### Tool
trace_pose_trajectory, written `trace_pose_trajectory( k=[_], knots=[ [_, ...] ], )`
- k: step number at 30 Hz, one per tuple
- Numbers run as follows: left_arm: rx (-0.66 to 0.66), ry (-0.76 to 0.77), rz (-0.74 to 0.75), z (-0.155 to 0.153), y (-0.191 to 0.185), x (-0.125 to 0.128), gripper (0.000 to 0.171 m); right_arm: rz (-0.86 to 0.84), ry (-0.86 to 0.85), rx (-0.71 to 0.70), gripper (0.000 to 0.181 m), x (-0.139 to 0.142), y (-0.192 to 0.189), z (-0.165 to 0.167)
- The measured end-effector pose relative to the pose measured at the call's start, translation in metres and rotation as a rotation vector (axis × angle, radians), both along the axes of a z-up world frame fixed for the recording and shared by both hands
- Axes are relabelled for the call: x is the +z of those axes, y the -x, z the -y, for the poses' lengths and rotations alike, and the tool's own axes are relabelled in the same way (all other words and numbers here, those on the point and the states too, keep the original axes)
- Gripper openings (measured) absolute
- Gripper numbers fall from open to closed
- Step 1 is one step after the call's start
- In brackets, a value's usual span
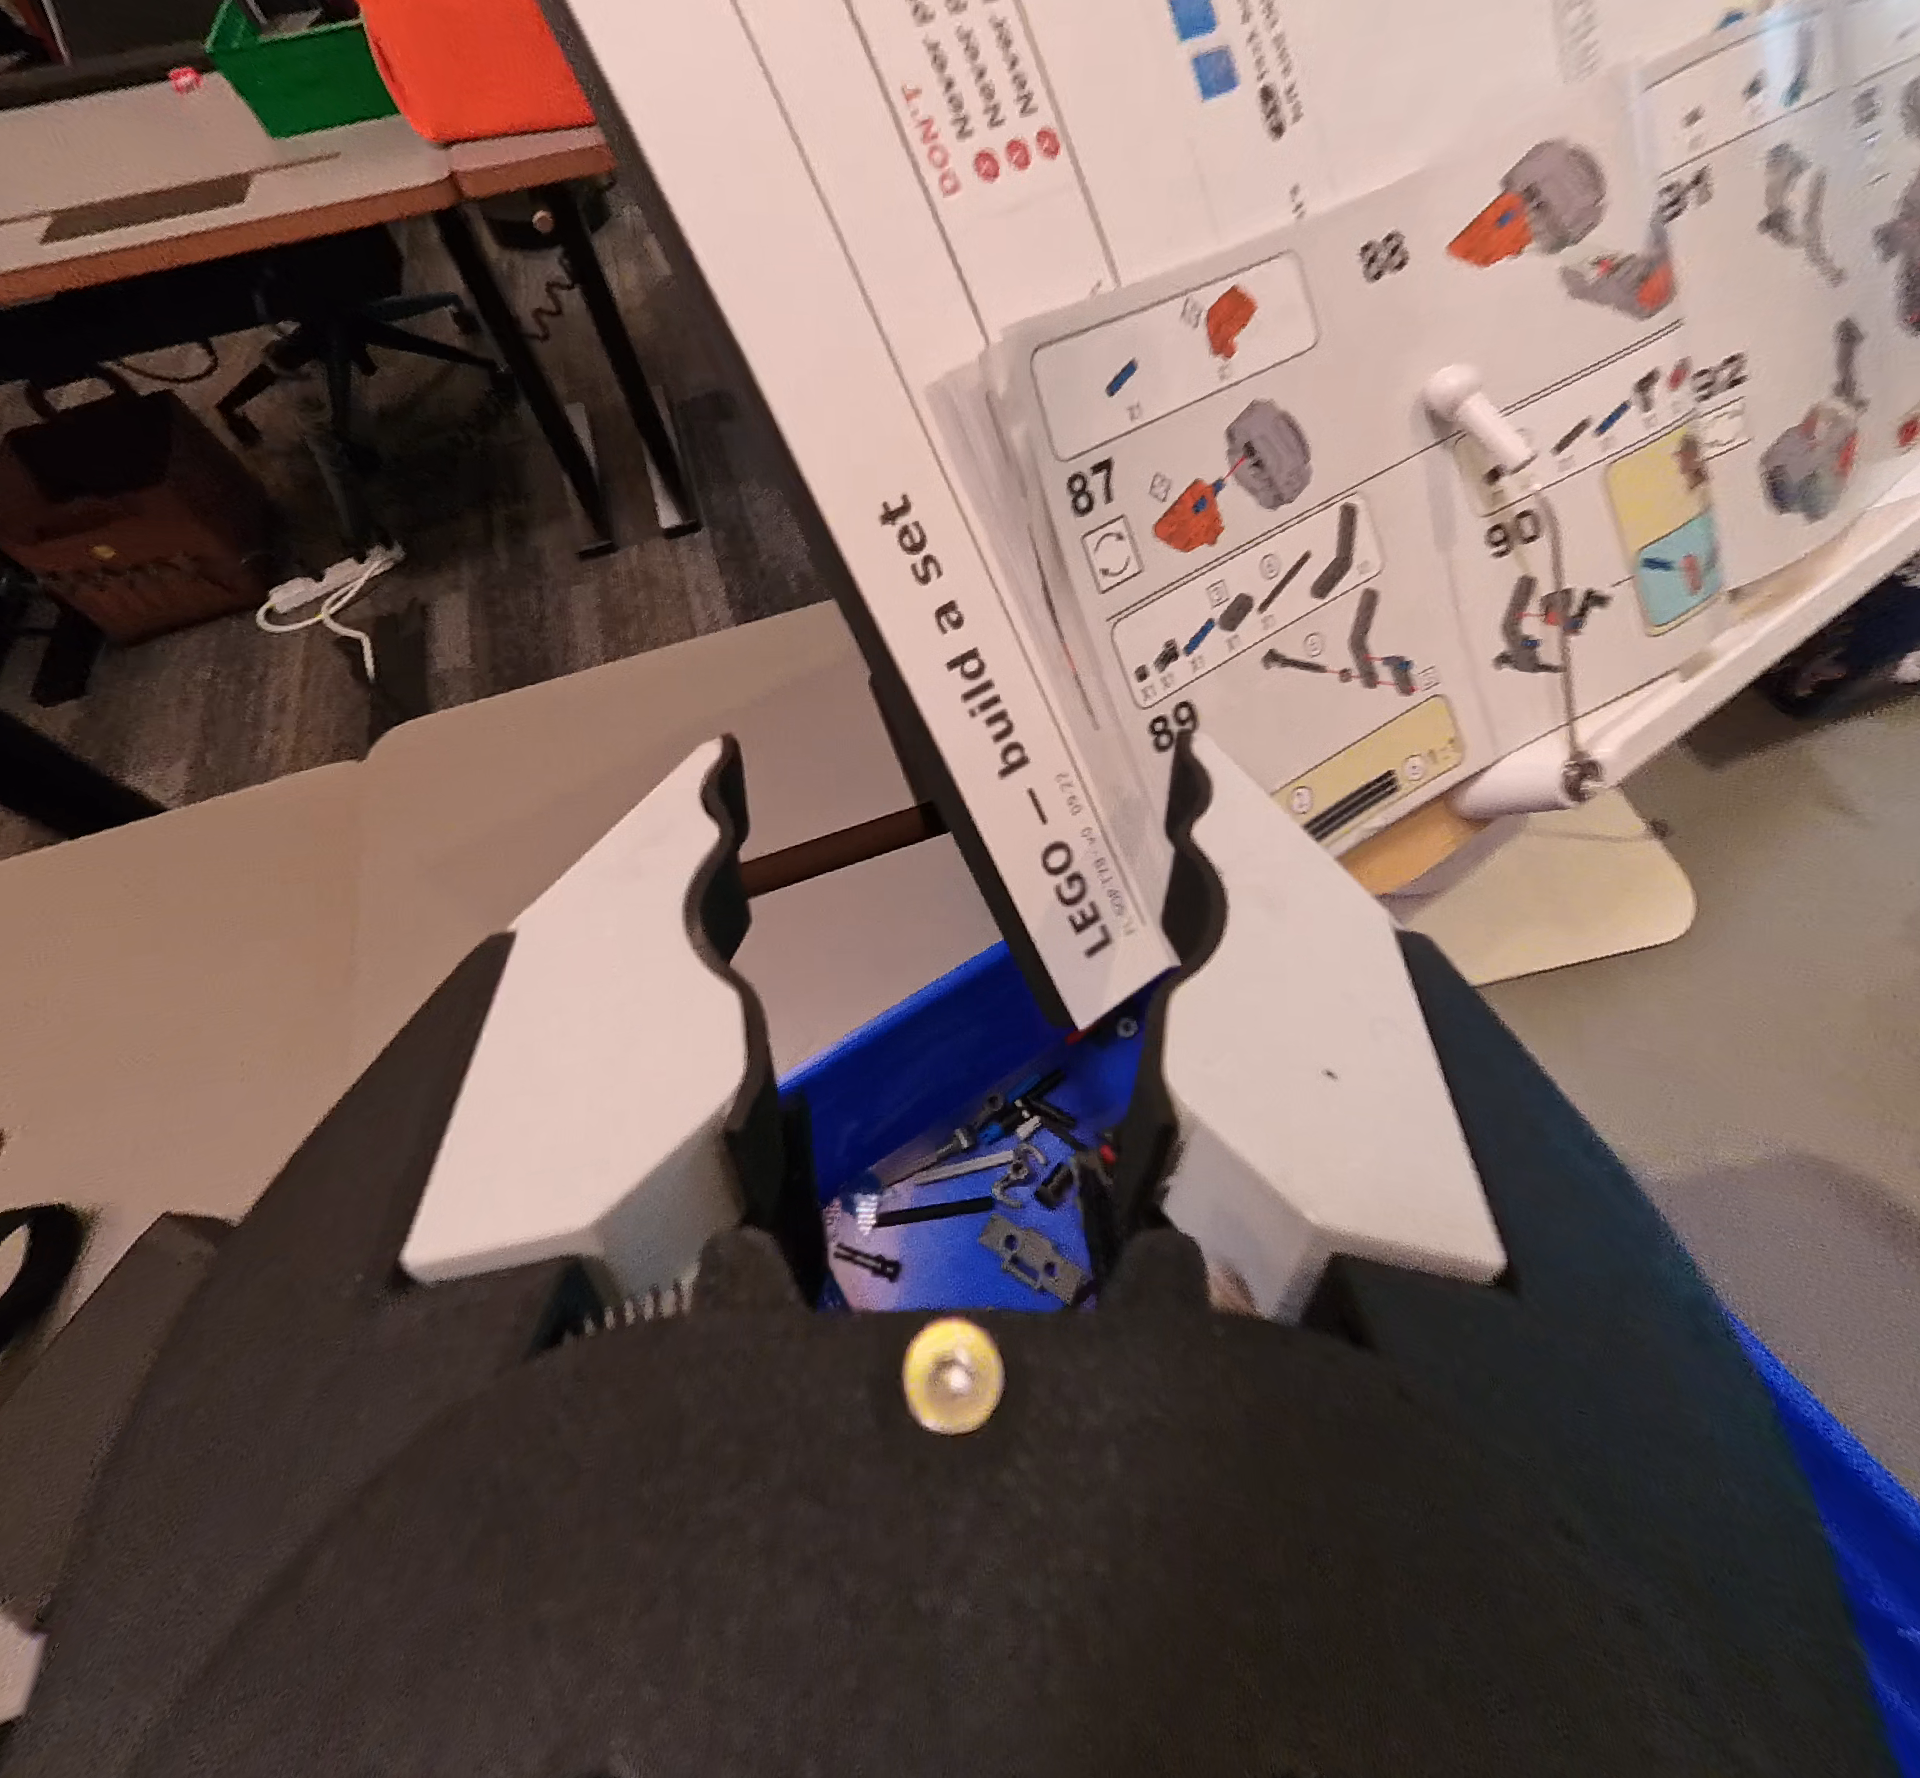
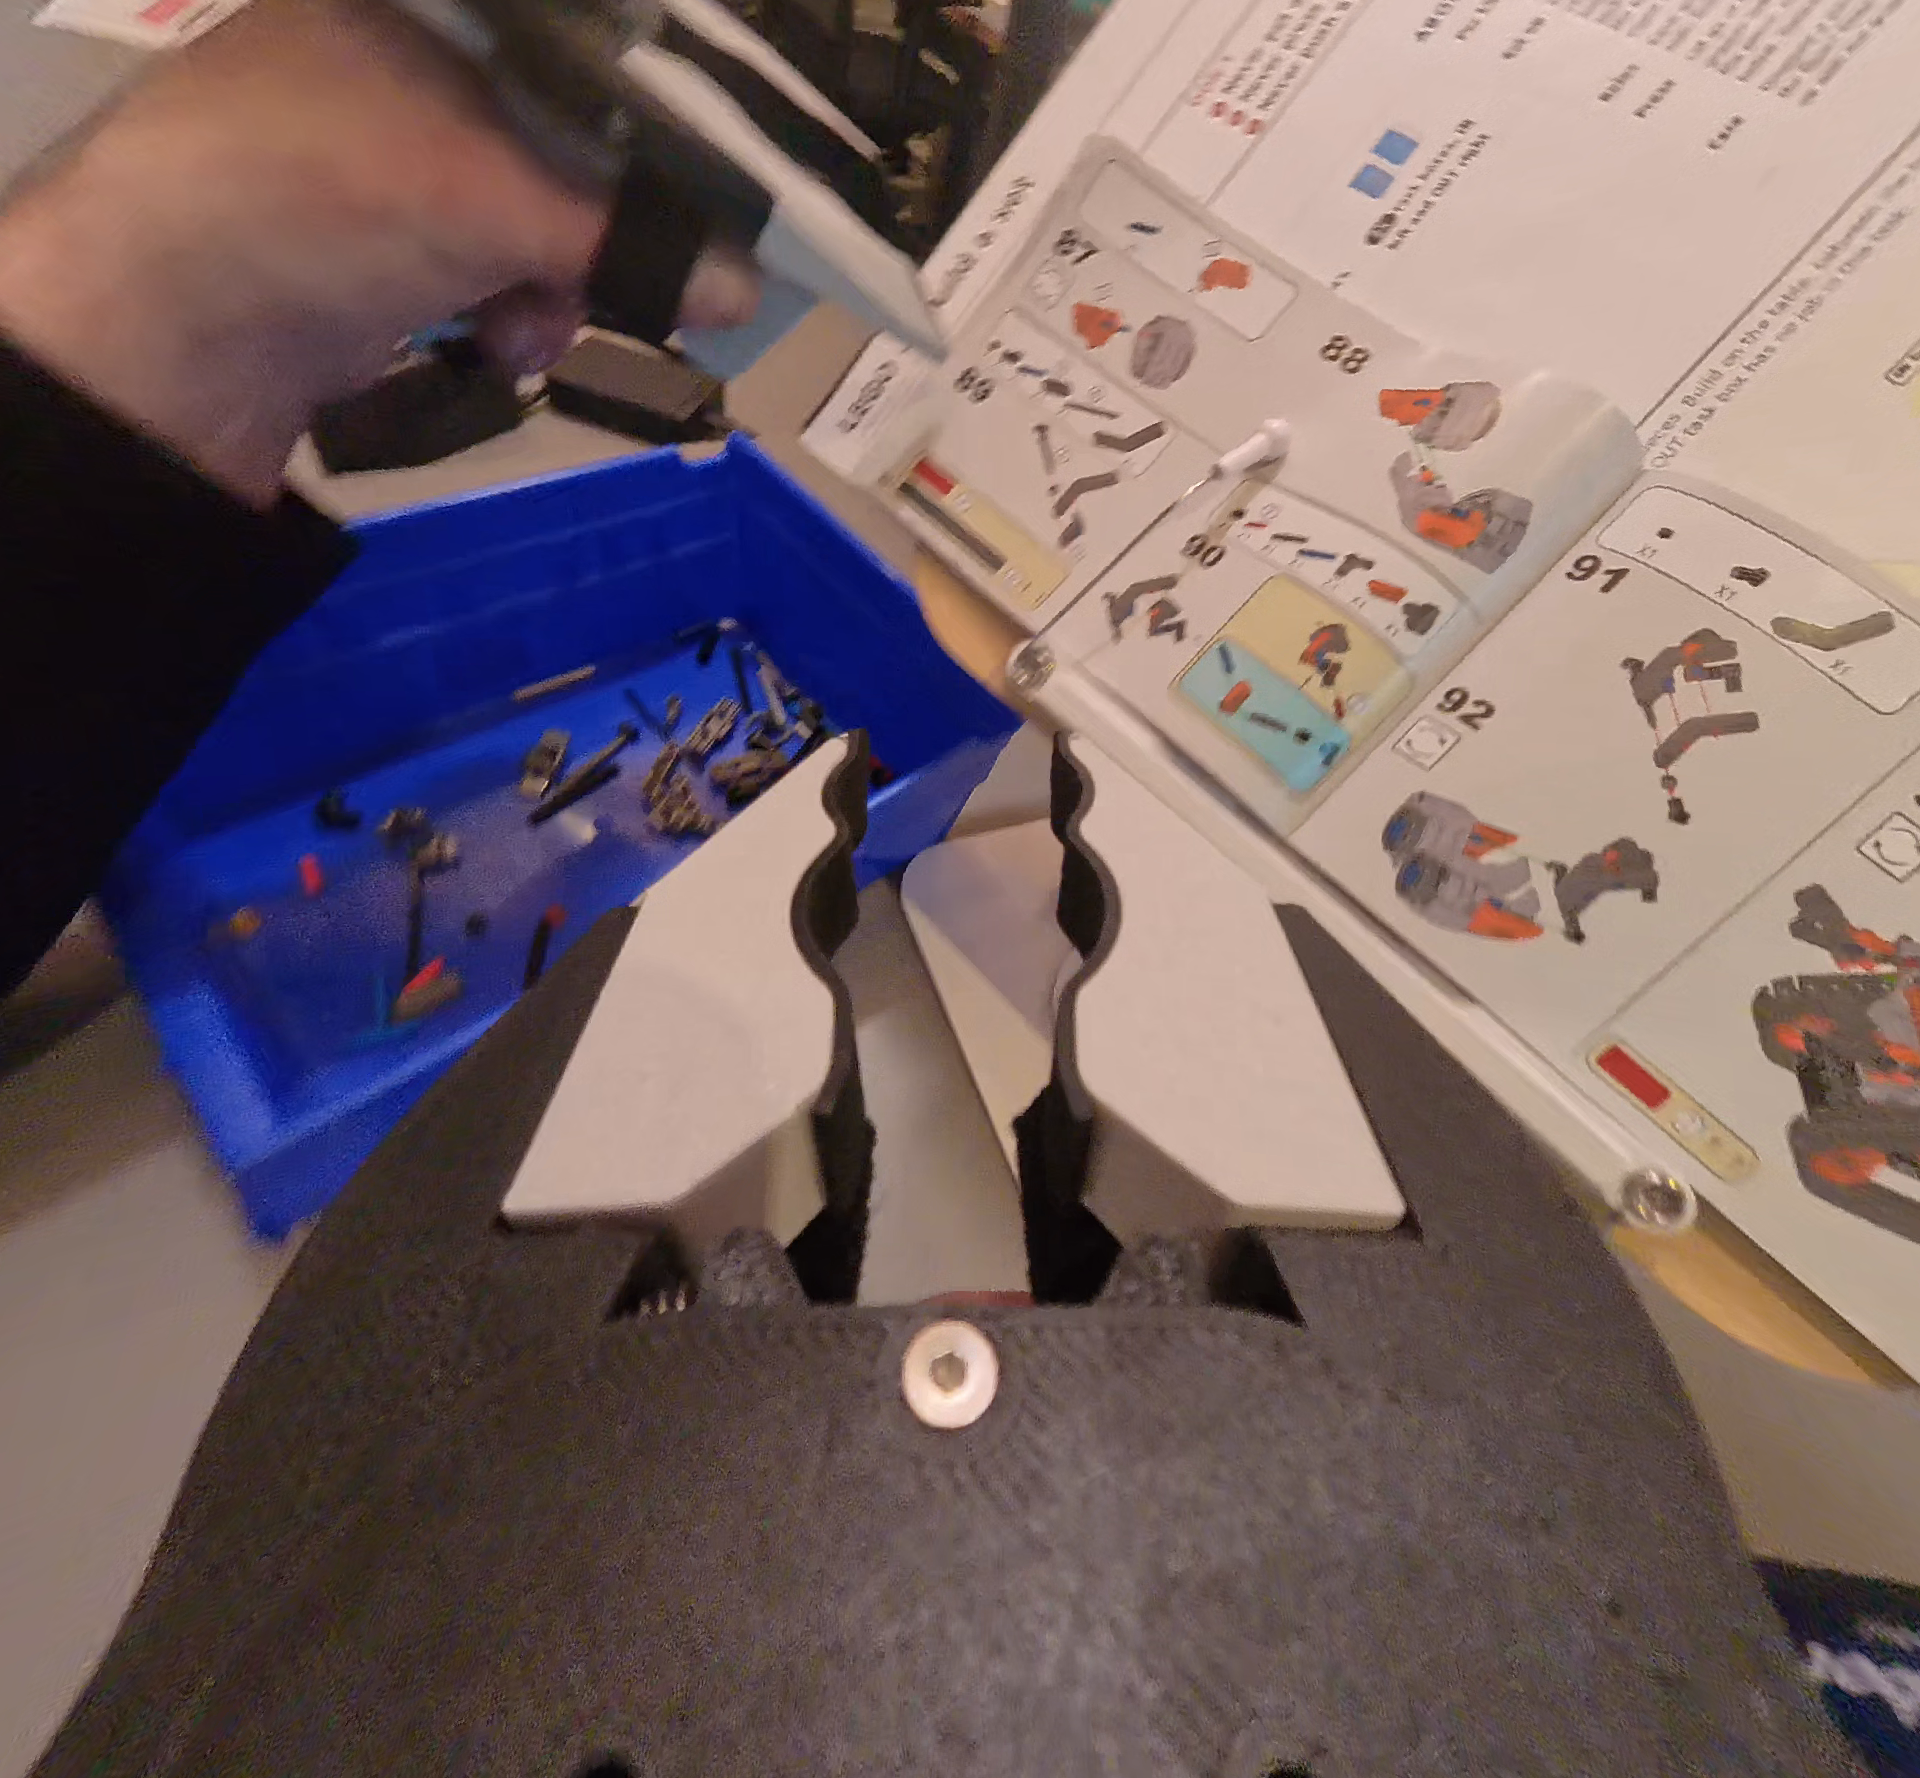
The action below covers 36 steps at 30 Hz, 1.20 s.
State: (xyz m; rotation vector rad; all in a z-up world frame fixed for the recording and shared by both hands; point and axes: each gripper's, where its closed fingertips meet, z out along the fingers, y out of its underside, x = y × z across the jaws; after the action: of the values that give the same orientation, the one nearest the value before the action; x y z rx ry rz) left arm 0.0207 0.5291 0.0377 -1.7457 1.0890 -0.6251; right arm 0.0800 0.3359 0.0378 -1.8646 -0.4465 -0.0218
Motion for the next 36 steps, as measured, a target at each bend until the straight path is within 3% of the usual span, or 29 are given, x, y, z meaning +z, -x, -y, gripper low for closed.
trace_pose_trajectory(
  k=[4, 9, 15, 26, 36],
  knots=[
    [-0.083, 0.040, 0.047, 0.014, -0.011, 0.003, 0.090, 0.073, 0.008, 0.025, 0.033, -0.013, 0.000, 0.052],
    [-0.043, 0.045, -0.043, 0.004, -0.020, -0.023, 0.098, 0.059, -0.008, 0.012, 0.032, -0.038, -0.012, 0.098],
    [-0.156, 0.096, 0.049, 0.012, -0.029, -0.023, 0.066, 0.014, 0.019, -0.022, 0.028, -0.081, -0.033, 0.134],
    [-0.190, 0.094, 0.123, 0.011, -0.026, -0.017, 0.047, 0.130, 0.004, -0.031, 0.025, -0.083, -0.045, 0.145],
    [-0.187, 0.094, 0.109, 0.010, -0.025, -0.018, 0.053, 0.158, 0.008, -0.035, 0.026, -0.084, -0.048, 0.146]
  ],
)
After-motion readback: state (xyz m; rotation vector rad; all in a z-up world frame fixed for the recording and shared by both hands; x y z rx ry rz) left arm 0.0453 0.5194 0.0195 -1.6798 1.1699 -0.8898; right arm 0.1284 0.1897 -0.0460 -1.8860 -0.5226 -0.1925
